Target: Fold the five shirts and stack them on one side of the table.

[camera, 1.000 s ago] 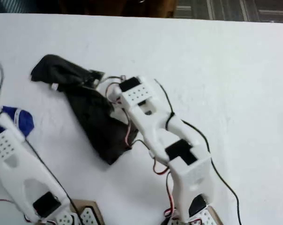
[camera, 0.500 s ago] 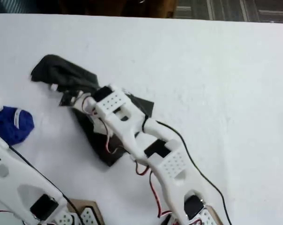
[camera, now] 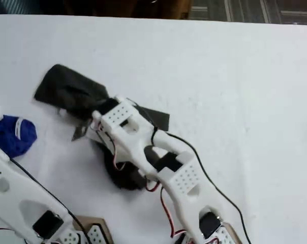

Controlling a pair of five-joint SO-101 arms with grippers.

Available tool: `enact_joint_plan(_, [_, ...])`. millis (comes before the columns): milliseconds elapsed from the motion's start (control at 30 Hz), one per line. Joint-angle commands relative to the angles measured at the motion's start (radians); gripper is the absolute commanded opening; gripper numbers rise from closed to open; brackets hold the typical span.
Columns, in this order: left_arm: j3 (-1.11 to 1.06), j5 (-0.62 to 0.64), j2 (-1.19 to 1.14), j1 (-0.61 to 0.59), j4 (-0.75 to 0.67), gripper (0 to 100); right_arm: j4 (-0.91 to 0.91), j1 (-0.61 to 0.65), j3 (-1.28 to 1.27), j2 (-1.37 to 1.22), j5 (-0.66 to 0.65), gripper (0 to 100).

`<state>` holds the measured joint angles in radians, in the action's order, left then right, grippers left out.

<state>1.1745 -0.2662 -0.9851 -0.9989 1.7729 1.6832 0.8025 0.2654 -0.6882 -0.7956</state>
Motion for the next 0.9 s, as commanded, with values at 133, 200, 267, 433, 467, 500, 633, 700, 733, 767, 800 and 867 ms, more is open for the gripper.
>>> enact_joint_plan(133, [-0.015,-0.015,0.089,0.152,0.018,18,-0.12,0.065,-0.348,0.291,-0.008,1.8])
enact_joint_plan(200, [-0.073,0.002,0.092,0.204,0.018,18,-0.168,0.067,-0.397,0.371,0.002,1.8])
enact_joint_plan(267, [-0.142,0.058,0.092,0.253,0.017,18,-0.191,0.05,-0.396,0.429,0.049,1.8])
enact_joint_plan(433, [-0.22,0.157,0.089,0.377,0.012,18,-0.177,-0.062,-0.334,0.467,0.157,1.8])
enact_joint_plan(467, [-0.205,0.157,0.089,0.408,0.012,18,-0.166,-0.085,-0.321,0.469,0.172,1.8])
enact_joint_plan(500, [-0.182,0.153,0.087,0.437,0.012,18,-0.151,-0.107,-0.305,0.469,0.186,1.8])
enact_joint_plan(633, [-0.127,0.097,0.078,0.535,-0.002,18,-0.067,-0.157,-0.229,0.469,0.227,1.8])
enact_joint_plan(700, [-0.119,0.049,0.083,0.562,-0.003,18,-0.024,-0.171,-0.187,0.47,0.247,1.8])
enact_joint_plan(733, [-0.119,0.02,0.086,0.569,-0.003,18,-0.002,-0.176,-0.17,0.47,0.259,1.8])
enact_joint_plan(767, [-0.119,-0.008,0.086,0.575,-0.015,18,0.015,-0.18,-0.155,0.47,0.272,1.8])
enact_joint_plan(800, [-0.119,-0.026,0.086,0.577,-0.037,18,0.028,-0.182,-0.144,0.47,0.284,1.8])
enact_joint_plan(867, [-0.119,-0.038,0.083,0.552,-0.084,18,0.047,-0.183,-0.135,0.47,0.296,1.8])
